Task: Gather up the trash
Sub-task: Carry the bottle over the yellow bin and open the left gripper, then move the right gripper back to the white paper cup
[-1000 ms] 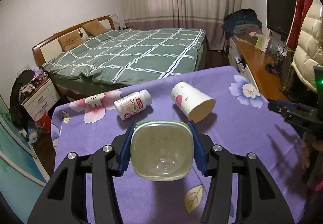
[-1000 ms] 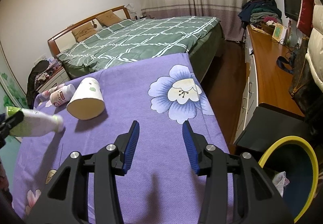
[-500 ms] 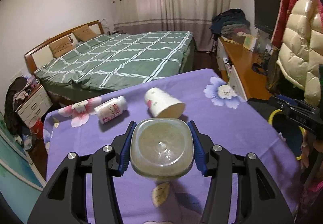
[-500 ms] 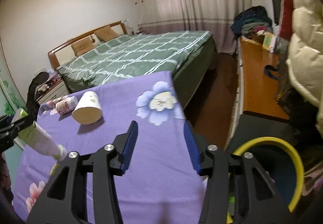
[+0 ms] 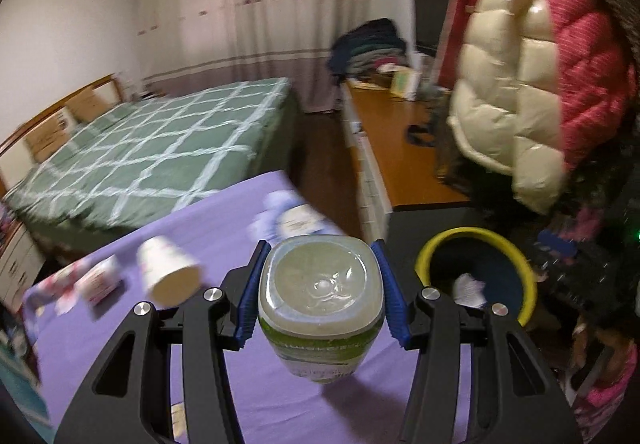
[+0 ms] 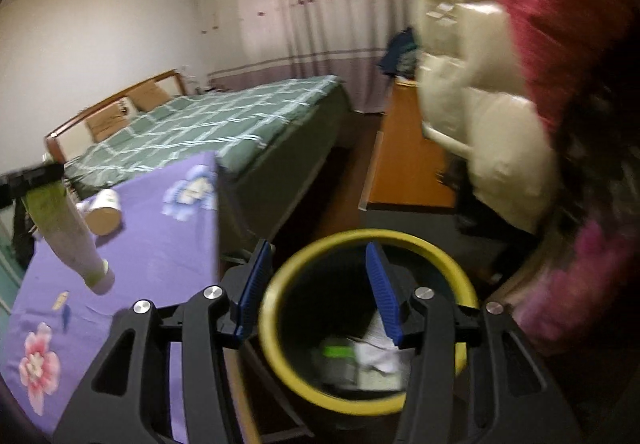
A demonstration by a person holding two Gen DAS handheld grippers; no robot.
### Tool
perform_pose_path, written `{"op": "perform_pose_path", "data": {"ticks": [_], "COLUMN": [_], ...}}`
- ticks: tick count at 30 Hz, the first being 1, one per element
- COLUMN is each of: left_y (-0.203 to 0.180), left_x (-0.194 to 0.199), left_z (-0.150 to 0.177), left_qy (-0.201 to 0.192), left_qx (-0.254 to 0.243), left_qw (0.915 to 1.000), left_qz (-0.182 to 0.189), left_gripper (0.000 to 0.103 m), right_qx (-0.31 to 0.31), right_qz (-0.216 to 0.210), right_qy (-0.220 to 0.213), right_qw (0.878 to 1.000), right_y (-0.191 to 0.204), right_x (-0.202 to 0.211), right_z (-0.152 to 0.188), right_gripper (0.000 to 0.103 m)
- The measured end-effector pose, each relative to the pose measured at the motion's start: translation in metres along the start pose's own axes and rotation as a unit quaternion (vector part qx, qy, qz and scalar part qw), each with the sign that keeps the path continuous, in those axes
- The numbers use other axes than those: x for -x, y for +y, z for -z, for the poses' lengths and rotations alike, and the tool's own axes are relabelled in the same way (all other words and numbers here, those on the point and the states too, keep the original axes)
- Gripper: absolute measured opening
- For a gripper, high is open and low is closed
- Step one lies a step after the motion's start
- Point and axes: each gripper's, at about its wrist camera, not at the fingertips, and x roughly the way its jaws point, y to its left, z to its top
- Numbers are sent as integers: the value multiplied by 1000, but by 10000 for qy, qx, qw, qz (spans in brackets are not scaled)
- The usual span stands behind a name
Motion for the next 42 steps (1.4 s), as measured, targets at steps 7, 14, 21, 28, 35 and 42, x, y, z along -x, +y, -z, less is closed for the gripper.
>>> {"op": "perform_pose_path", "data": {"ticks": [7, 14, 21, 28, 35, 42], "left_y": [-97, -166, -189, -146, -49, 74], "left_x": [-43, -99, -136, -110, -52, 19], "left_z": [-33, -36, -19, -8, 20, 66], "left_qy": [27, 328, 596, 304, -97, -459], "left_qx": [-453, -693, -781, -563, 35, 833], "left_qw": [9958, 9900, 9893, 9955, 9998, 9860], "left_qz": [795, 1182, 1080, 696, -169, -1367], "left_gripper": [51, 51, 84, 86, 91, 92], "right_qx": [-342, -461, -570, -538, -306, 50], "right_qz": [377, 517, 530, 424, 131, -313], "right_qy": [166, 208, 289, 313, 363, 296], "right_qw": [9986, 9974, 9965, 9972, 9988, 9991], "right_y": [-50, -69, -74, -66, -33, 27], "right_x": [4, 6, 3, -6, -18, -25], "right_z": [19, 27, 31, 29, 21, 1], "right_gripper": [47, 47, 47, 47, 47, 47]}}
